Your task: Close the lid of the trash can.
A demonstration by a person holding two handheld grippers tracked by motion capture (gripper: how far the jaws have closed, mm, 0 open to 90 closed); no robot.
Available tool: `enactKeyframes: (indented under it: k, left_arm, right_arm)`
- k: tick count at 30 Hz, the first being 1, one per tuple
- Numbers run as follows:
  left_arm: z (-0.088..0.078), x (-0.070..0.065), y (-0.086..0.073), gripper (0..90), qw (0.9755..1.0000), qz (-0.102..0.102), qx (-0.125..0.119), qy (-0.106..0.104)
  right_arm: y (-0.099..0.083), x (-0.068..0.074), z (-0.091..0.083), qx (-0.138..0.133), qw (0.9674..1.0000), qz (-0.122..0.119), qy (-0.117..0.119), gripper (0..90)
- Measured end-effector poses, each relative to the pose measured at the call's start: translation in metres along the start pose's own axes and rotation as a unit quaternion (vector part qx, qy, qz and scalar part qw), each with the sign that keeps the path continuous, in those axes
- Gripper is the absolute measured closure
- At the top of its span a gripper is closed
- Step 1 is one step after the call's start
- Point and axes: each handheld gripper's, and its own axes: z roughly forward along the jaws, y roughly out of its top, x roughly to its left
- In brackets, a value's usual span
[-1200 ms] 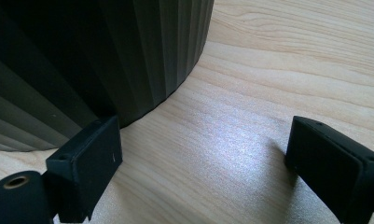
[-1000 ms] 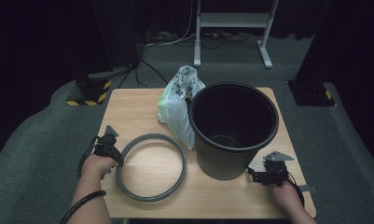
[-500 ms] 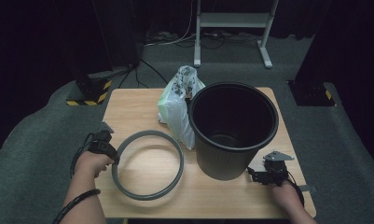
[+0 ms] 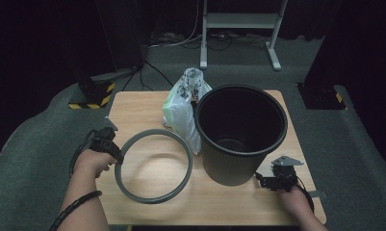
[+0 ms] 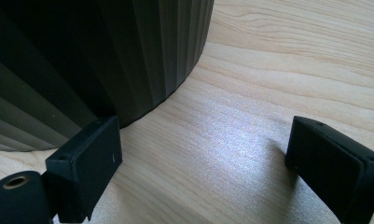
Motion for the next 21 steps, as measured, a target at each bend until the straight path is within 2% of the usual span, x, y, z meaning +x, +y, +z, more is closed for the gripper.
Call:
enactKeyframes:
  k: [2, 3, 10, 21]
  left_arm:
    - [-0.003, 0.0, 0.0, 78.6, 1.0, -0.004, -0.001, -0.003]
    - [-0.008, 0.0, -0.001, 78.6, 1.0, 0.002, -0.002, -0.002]
    - [-0.028, -0.007, 0.003, 78.6, 0.9998, 0.005, -0.016, -0.008]
    - [-0.043, -0.014, 0.007, 78.6, 0.9996, 0.007, -0.025, -0.005]
  right_arm:
    - [0.0, 0.0, 0.0, 0.001, 1.0, 0.001, 0.001, 10.0]
    - [0.001, 0.0, 0.0, 0.001, 1.0, 0.0, 0.001, 9.9]
    - [0.001, 0.0, 0.001, 0.0, 1.0, 0.001, 0.0, 9.9]
    - [0.001, 0.0, 0.001, 0.0, 1.0, 0.001, 0.0, 9.9]
